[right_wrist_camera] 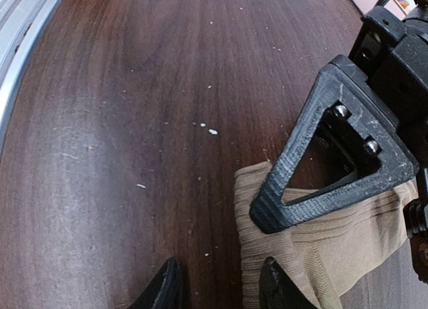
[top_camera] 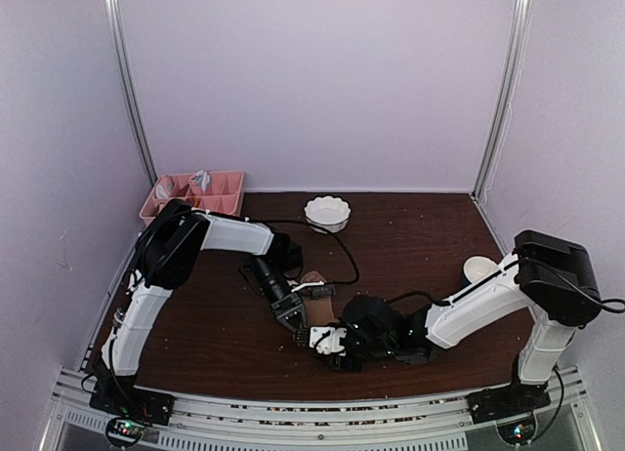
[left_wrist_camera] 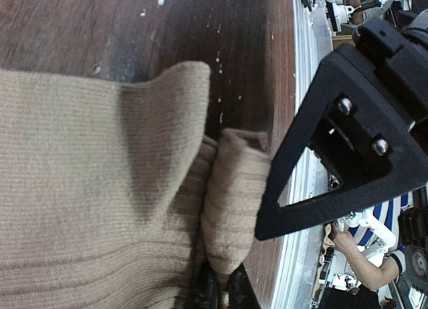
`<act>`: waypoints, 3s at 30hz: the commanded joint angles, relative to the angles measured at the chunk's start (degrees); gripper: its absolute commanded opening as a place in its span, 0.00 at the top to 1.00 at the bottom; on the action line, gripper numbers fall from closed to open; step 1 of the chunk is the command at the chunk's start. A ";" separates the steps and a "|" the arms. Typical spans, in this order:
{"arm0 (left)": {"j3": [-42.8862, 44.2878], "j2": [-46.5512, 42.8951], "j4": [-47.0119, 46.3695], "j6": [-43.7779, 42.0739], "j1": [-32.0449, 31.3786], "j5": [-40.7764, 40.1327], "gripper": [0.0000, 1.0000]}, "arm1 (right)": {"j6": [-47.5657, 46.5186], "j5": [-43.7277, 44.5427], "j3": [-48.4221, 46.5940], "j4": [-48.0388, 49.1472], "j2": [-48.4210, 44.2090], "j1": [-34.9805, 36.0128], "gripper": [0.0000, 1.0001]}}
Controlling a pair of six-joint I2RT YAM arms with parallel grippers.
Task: Roll the socks
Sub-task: Roll the sock at the center of the board.
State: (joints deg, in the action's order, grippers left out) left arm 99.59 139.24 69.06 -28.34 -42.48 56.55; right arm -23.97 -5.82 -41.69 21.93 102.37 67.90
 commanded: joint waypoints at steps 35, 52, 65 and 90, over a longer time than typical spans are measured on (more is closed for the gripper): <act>-5.22 -10.34 -7.77 -7.03 0.94 -16.18 0.65 | 3.89 -8.93 -6.96 -14.93 11.96 -6.64 0.98; -22.20 -32.33 -21.81 -14.04 3.63 -16.84 0.59 | 23.82 -25.48 -13.25 -28.85 14.72 -14.33 1.00; -27.34 -31.85 -27.24 -16.17 -1.63 -17.32 0.64 | 41.67 -35.41 -12.11 -25.91 18.18 -19.52 1.00; -23.56 -24.59 -31.68 -14.70 -6.90 -27.87 0.70 | 46.21 -40.93 -14.95 -25.96 20.47 -21.53 1.00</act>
State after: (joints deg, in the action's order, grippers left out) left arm 73.95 114.50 38.35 -42.92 -49.56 28.51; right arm 21.19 -52.21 -60.23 7.99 117.93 46.57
